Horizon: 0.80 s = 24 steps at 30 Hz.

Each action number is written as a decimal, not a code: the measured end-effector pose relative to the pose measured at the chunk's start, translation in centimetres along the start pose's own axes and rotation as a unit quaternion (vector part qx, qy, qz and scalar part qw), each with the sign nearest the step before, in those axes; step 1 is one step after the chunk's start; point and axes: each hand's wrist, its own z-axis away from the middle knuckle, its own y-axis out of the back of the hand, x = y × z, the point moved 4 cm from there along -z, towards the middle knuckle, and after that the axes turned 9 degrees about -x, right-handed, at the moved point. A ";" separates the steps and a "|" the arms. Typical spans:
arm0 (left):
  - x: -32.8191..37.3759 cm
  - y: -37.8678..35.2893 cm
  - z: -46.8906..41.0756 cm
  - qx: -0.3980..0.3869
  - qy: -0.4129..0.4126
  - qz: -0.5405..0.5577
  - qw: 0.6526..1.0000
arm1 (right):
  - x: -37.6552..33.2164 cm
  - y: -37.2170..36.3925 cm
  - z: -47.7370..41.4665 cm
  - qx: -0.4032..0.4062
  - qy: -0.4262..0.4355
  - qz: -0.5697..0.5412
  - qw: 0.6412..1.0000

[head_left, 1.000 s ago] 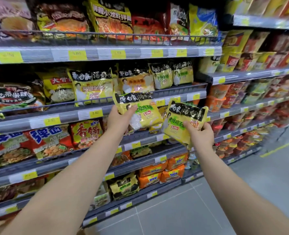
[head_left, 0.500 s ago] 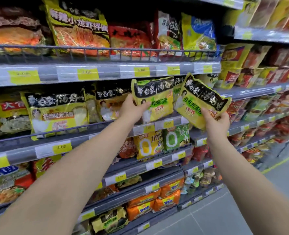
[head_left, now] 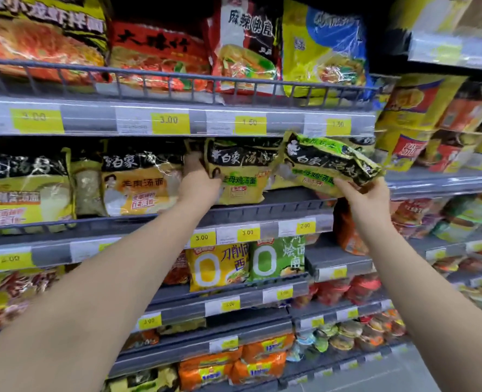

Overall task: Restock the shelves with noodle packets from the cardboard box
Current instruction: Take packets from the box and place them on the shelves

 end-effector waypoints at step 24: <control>4.9 -3.7 4.1 -0.014 -0.071 -0.260 0.963 | 4.9 -5.2 -7.7 -0.233 -0.056 0.232 0.943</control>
